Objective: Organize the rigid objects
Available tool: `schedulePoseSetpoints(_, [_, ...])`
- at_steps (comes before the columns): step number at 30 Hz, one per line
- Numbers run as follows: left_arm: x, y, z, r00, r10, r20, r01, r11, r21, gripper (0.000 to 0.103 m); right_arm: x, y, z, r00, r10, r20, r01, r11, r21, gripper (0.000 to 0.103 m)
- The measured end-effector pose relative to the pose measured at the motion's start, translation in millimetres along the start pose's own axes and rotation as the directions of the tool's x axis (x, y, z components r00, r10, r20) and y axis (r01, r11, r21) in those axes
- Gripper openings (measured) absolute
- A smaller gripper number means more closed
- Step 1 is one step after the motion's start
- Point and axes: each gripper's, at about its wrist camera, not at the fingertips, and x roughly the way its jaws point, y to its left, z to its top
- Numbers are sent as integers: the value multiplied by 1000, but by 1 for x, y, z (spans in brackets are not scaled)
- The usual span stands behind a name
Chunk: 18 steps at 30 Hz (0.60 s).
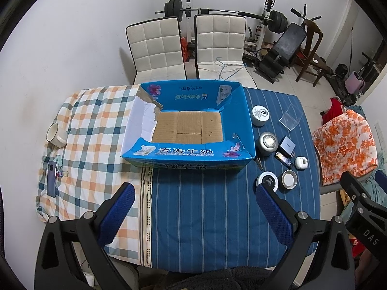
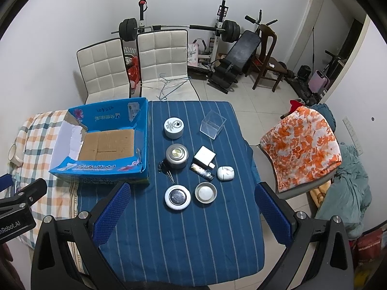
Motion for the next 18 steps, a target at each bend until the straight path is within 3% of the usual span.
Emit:
schedulePoseSetpoints(13, [6,-2,1,1000,-17,-5,17,1000,15,102,5,-4,-2,1000,-9,-14,9,1000,18,103])
schedulePoseSetpoints(18, [10,-10,0,1000,-25,-10,25,999,31,102,26,-23,1,997,38,-74,-32,996,89,103])
